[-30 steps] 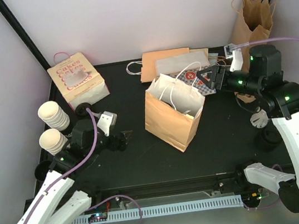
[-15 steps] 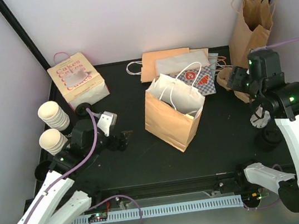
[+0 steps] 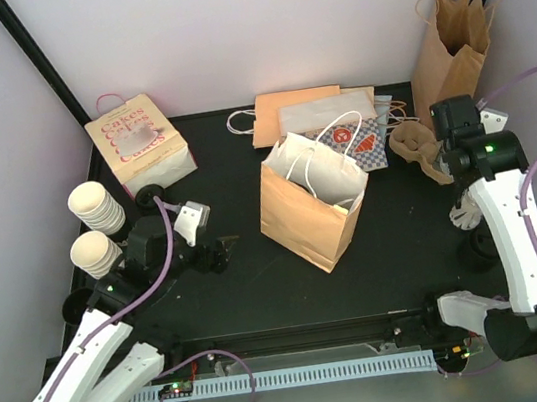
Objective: Pack the takeout coffee
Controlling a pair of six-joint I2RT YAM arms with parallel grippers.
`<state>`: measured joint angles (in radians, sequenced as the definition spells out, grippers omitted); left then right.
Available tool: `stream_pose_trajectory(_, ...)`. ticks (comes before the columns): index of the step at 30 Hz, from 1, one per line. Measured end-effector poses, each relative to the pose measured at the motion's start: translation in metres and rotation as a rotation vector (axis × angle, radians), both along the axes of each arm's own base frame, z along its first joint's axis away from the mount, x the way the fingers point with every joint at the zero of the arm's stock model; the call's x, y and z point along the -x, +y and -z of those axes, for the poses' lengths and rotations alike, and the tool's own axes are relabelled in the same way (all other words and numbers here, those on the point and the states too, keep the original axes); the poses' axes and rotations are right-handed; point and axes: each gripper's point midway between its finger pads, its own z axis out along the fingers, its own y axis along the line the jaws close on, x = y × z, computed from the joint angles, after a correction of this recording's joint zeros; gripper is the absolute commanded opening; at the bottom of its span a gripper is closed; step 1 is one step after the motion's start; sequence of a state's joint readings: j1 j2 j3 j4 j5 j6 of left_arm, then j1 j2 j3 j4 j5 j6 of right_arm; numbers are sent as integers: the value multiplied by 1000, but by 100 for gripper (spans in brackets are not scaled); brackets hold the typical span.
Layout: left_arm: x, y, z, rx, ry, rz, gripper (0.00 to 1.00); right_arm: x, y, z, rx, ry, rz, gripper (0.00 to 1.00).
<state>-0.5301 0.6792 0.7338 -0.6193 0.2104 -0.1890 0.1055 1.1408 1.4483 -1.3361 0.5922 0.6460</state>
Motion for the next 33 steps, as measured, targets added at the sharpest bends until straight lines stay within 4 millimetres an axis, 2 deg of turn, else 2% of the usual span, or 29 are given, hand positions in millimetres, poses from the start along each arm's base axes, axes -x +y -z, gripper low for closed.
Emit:
stream_pose_trajectory(4, 1, 0, 0, 3, -4, 1, 99, -3, -10, 29, -17, 67, 47, 32)
stream_pose_trajectory(12, 1, 0, -2, 7, -8, 3, 99, -13, -30, 58, -49, 106, 133, 30)
stream_pose_trajectory(20, 1, 0, -2, 7, -8, 3, 99, -20, -40, 64, -76, 86, 168, 27)
stream_pose_trajectory(33, 1, 0, -2, 7, -8, 3, 99, -31, -37, 72, -120, 74, 181, 26)
